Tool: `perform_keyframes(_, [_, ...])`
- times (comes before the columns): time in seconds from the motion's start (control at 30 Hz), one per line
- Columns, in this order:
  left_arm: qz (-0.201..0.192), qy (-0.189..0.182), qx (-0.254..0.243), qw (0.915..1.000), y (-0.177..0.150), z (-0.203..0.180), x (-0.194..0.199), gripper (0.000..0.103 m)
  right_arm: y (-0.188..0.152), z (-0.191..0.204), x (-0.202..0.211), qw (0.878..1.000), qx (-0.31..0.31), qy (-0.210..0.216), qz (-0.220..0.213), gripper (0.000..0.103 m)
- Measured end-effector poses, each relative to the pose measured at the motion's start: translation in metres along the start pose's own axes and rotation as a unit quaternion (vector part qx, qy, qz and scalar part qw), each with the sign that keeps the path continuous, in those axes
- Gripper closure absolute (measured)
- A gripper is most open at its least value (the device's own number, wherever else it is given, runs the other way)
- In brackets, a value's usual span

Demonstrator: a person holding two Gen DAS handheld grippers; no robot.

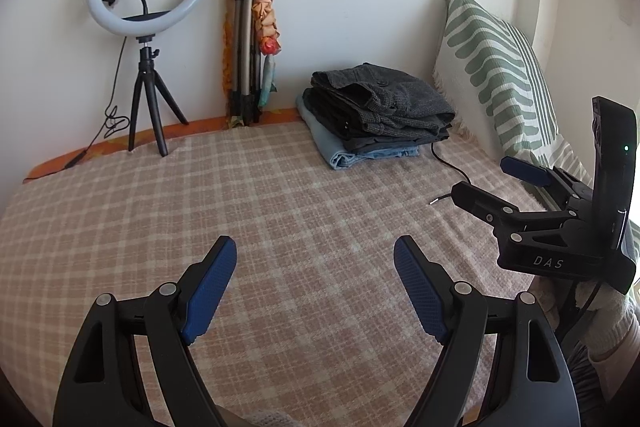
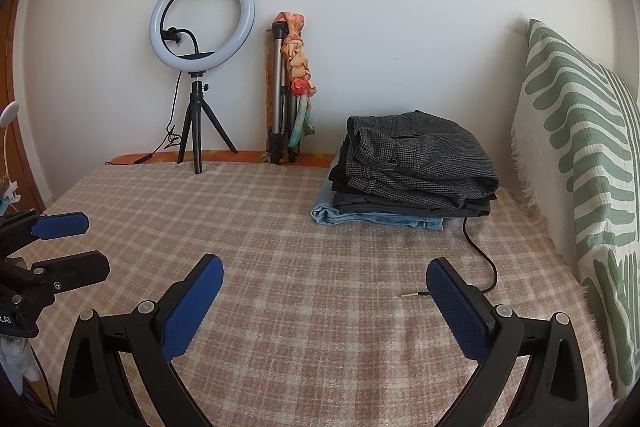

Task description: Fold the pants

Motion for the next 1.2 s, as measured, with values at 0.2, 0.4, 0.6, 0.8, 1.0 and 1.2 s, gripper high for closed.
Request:
perform_keyframes(0.2, [-0.003,0.000,-0.001,1.0000,0.0014,-0.0003,0.0022,0.022,-0.0004,0.0008,-0.0002,1.000,-0.002,0.001,0.000,0.000])
perform_keyframes(0.4, [-0.006,0.000,0.000,1.0000,0.0025,-0.0004,0.0038,0.022,-0.0014,0.0019,-0.0003,1.000,-0.004,0.002,0.002,0.000])
perform_keyframes(0.6, [-0.006,-0.001,0.001,1.0000,0.0029,-0.0013,0.0047,0.022,-0.0023,0.0030,-0.0003,1.000,-0.004,0.002,0.003,0.000])
perform_keyframes(0.8, [-0.003,-0.002,0.002,1.0000,0.0019,-0.0010,0.0045,0.022,-0.0025,0.0037,-0.0008,1.000,-0.003,0.003,0.003,0.000])
perform_keyframes(1.0, [-0.006,0.003,-0.001,1.0000,0.0026,-0.0021,0.0052,0.022,-0.0027,0.0044,-0.0008,1.000,-0.004,0.003,0.003,0.000])
perform_keyframes(1.2, [-0.004,0.008,0.003,1.0000,0.0017,-0.0001,0.0042,0.022,-0.0026,0.0042,-0.0009,1.000,-0.004,0.003,0.003,0.000])
Point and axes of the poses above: each gripper's, at about its wrist camera, not at the fingertips, and x roughly against the way its jaws point, z to its left, y to its top, the point moved 4 cm from there along -x, roughly the way its jaws point, and after that the axes turned 9 degrees about -z, right-handed, at the moved point
